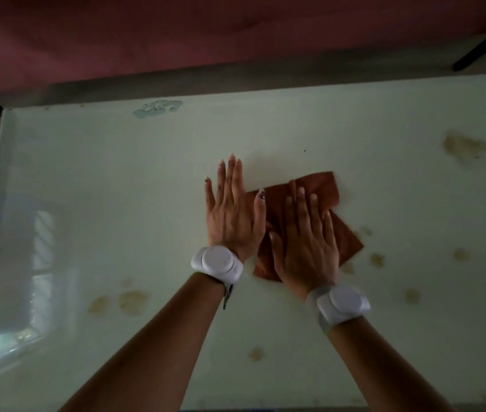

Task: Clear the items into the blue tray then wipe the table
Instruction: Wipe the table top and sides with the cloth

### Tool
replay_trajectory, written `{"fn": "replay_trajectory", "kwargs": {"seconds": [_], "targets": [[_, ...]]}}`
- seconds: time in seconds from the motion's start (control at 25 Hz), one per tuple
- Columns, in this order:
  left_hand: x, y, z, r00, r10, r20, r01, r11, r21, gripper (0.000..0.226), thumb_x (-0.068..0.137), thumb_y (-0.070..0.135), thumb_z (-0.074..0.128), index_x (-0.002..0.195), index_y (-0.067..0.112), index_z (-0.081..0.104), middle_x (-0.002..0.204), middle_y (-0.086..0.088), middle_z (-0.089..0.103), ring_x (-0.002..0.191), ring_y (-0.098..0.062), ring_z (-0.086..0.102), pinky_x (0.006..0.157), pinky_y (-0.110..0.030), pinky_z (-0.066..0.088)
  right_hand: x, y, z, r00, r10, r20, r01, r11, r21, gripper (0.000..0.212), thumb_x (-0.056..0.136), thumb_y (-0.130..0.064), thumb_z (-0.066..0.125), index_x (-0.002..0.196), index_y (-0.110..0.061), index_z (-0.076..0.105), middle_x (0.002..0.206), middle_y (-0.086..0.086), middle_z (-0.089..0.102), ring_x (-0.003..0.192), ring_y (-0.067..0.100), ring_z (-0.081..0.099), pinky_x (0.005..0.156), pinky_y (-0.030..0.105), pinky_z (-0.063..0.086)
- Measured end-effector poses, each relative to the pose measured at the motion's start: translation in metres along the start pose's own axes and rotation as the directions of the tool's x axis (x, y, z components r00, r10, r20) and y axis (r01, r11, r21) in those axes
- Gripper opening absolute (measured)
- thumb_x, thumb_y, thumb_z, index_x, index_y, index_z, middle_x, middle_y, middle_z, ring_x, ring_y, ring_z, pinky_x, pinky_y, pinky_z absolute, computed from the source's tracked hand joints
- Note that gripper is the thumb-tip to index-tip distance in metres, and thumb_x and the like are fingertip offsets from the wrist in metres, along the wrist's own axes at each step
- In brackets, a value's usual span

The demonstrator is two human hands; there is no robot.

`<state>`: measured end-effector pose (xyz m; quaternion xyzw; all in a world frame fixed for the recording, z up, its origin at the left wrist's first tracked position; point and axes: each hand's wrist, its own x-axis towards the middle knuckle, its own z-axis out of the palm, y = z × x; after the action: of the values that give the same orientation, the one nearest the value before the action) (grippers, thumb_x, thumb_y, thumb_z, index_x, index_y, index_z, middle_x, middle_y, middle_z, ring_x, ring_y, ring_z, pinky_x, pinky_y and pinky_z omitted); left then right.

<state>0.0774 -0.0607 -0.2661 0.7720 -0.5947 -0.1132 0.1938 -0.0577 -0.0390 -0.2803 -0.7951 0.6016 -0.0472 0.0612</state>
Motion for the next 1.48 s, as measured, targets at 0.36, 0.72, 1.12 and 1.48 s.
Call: {"fn": "replay_trajectory", "kwargs": {"seconds": [0.36, 0.72, 1.12, 1.48], "targets": [[0.004, 0.002, 0.016, 1.0, 0.014, 0.008, -0.015, 0.99, 0.142, 0.067, 0.094, 0.043, 0.024, 0.149, 0.006, 0.017, 0.158, -0.009, 0.013, 0.147, -0.021, 0.004, 0.119, -0.044, 0.002, 0.17, 0.023, 0.008, 0.987, -0.158, 0.024, 0.158, 0.987, -0.012, 0.066, 0.095, -0.046, 0.026, 0.149, -0.008, 0.023, 0.157, 0.013, 0.019, 0.146, 0.033, 0.016, 0.117, 0.046, 0.013], [0.005, 0.005, 0.014, 0.999, 0.01, 0.049, -0.016, 0.99, 0.139, 0.068, 0.092, 0.043, 0.027, 0.148, 0.006, 0.016, 0.158, -0.01, 0.014, 0.147, -0.024, 0.006, 0.119, -0.046, 0.001, 0.126, 0.066, 0.002, 0.859, 0.49, -0.147, -0.491, 0.871, 0.031, 0.066, 0.097, -0.048, 0.028, 0.143, -0.002, 0.036, 0.15, 0.02, 0.034, 0.139, 0.037, 0.032, 0.112, 0.048, 0.029], [0.001, 0.048, 0.025, 0.995, 0.098, -0.008, -0.096, 0.986, 0.134, 0.069, 0.093, 0.044, 0.027, 0.147, 0.002, 0.022, 0.157, -0.012, 0.018, 0.146, -0.026, 0.011, 0.118, -0.046, 0.002, -0.035, 0.11, -0.019, 0.994, 0.105, 0.011, -0.104, 0.991, -0.082, 0.066, 0.094, -0.048, 0.03, 0.147, -0.009, 0.032, 0.156, 0.01, 0.023, 0.145, 0.028, 0.021, 0.116, 0.041, 0.02], [0.03, 0.148, 0.085, 0.999, 0.051, -0.017, -0.051, 0.999, 0.015, 0.068, 0.094, 0.046, 0.024, 0.148, 0.004, 0.021, 0.157, -0.011, 0.017, 0.147, -0.022, 0.01, 0.119, -0.046, 0.006, 0.14, 0.156, -0.014, 0.976, -0.19, 0.103, 0.201, 0.973, -0.111, 0.072, 0.091, -0.05, 0.01, 0.149, -0.008, 0.022, 0.157, 0.013, 0.021, 0.145, 0.034, 0.018, 0.116, 0.046, 0.016]]}}
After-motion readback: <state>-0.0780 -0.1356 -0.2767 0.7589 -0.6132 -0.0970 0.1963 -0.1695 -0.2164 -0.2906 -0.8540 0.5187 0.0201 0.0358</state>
